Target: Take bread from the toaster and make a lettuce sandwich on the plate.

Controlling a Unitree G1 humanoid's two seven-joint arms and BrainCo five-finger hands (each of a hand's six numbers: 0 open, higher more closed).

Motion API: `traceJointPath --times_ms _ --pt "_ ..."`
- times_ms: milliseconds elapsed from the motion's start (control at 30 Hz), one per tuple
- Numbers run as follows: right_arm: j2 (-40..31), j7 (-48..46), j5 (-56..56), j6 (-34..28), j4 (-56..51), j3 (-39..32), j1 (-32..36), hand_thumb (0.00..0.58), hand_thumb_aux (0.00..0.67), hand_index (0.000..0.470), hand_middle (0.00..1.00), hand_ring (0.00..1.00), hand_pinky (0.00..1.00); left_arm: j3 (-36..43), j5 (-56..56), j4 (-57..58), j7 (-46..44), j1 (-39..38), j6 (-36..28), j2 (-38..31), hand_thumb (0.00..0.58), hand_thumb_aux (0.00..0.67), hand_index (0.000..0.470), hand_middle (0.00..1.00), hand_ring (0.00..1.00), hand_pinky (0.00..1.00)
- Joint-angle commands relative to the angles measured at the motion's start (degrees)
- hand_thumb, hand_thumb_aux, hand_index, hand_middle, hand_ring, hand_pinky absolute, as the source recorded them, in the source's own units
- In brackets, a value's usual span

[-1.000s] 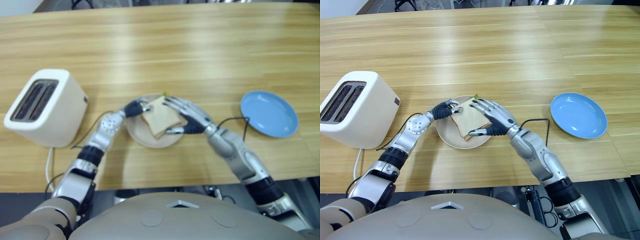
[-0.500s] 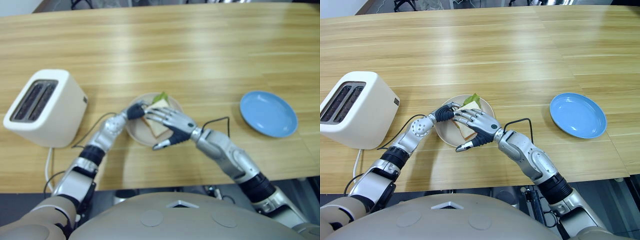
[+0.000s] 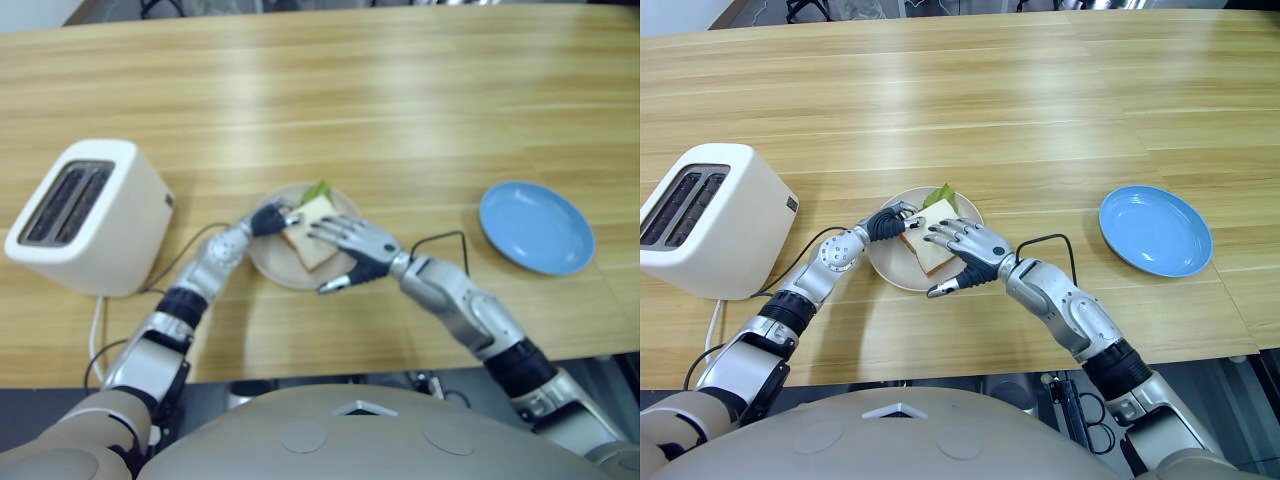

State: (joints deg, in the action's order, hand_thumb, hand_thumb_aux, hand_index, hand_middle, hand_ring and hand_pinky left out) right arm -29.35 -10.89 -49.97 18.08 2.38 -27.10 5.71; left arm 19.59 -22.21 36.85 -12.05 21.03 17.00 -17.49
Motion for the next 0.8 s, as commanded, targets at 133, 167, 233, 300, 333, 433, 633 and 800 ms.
traceJointPath --times_ms 133,167,233,300,333,433,633,800 --pt "3.1 3.3 -2.1 3.0 -13.3 -4.4 6.3 0.0 0.0 0.0 0.0 0.0 0.0 1.3 -1.6 2.9 -1.4 -2.2 -2.1 -1.0 0.58 0.67 0.46 1.0 1.0 1.0" --pt "3.6 3.8 -2.4 3.4 -15.2 -5.2 7.0 0.0 0.0 0.0 0.0 0.0 0.0 1.3 -1.7 2.9 -1.4 -2.2 -2.0 -1.0 0.58 0.67 0.46 1.0 1.0 1.0" --pt "4.2 4.6 -3.6 3.9 -17.9 -6.7 7.9 0.0 0.0 0.0 0.0 0.0 0.0 1.3 -1.8 2.9 -1.5 -2.1 -2.0 -0.8 0.58 0.67 0.46 1.0 1.0 1.0" --pt "4.8 4.9 -5.5 4.1 -19.3 -9.2 7.9 0.0 0.0 0.0 0.0 0.0 0.0 1.3 -2.1 2.9 -1.3 -2.1 -1.8 -0.8 0.58 0.67 0.46 1.0 1.0 1.0" --pt "5.1 4.8 -6.4 4.1 -19.5 -10.3 7.6 0.0 0.0 0.0 0.0 0.0 0.0 1.4 -2.4 2.7 -0.9 -2.1 -1.6 -0.8 0.58 0.67 0.46 1.0 1.0 1.0" --pt "5.3 5.1 -9.1 4.0 -19.4 -12.6 6.4 0.0 0.0 0.0 0.0 0.0 0.0 2.7 -6.7 0.7 3.5 -1.8 -1.3 -2.2 0.573 0.596 0.409 1.0 1.0 1.0" --pt "6.3 7.8 -12.4 3.4 -22.1 -15.0 3.4 0.0 0.0 0.0 0.0 0.0 0.0 9.1 -28.2 -13.6 19.2 -0.6 -4.1 -8.1 0.0 0.0 0.0 0.0 0.0 0.0" --pt "6.5 9.2 -13.8 2.5 -23.5 -16.2 3.5 0.0 0.0 0.0 0.0 0.0 0.0 8.0 -34.8 -25.8 23.4 -2.4 -6.5 -10.9 0.0 0.0 0.0 0.0 0.0 0.0"
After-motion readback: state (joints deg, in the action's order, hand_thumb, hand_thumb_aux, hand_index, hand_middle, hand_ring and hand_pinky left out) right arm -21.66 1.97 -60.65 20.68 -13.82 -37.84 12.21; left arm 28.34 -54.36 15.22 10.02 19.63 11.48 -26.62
